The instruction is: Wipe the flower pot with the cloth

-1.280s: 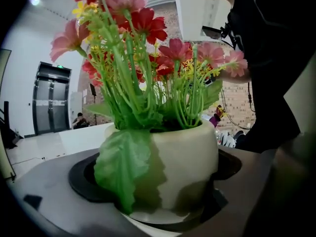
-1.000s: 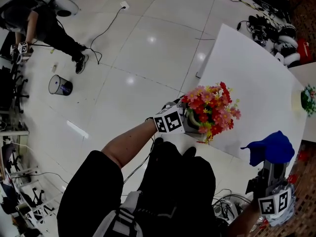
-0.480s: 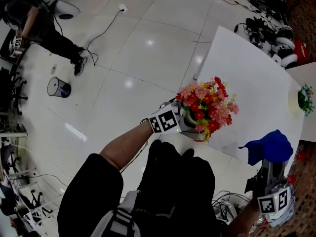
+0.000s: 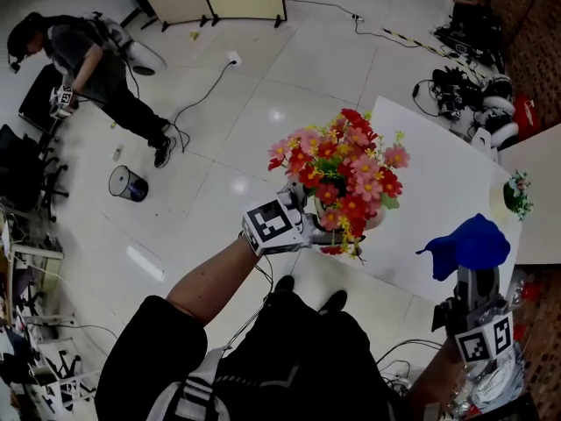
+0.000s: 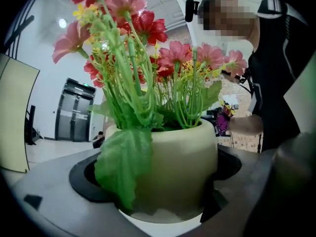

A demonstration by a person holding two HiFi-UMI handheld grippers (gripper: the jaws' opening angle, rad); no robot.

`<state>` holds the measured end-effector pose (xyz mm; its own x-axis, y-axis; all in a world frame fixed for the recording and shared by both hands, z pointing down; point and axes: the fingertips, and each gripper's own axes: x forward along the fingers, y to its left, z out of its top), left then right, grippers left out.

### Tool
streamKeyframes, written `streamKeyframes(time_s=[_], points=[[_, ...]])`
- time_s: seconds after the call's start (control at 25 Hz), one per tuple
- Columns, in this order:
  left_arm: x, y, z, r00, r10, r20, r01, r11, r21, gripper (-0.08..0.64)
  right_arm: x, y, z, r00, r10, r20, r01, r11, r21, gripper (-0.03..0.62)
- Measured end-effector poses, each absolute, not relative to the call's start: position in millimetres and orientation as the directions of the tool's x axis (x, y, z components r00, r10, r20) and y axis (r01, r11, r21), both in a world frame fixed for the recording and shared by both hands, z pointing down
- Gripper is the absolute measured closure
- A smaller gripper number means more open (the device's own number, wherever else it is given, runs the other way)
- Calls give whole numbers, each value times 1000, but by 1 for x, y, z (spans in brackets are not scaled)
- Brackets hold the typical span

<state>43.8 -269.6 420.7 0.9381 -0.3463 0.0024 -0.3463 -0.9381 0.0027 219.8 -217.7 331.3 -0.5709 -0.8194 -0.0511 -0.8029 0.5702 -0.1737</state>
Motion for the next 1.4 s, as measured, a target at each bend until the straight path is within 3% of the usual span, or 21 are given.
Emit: streamKeyframes(time_s=[0.32, 0.72, 1.08, 1.4], points=[[45, -227, 300, 953, -296, -65, -297, -955, -16, -11, 194, -205, 264, -640, -750, -168, -739, 661, -132, 526], [65, -206, 255, 975, -219, -27, -220, -975, -29, -11, 147, -181, 210, -774, -601, -200, -601, 796, -68, 526], [82, -228, 217, 965, -257, -47, -259, -964, -65, -11, 91, -153, 176, -857, -510, -79, -515, 853, 81, 526], [81, -217, 208, 976, -183, -115, -189, -981, -50, -11, 84, -149, 167, -860, -511, 0, -508, 854, 117, 528]])
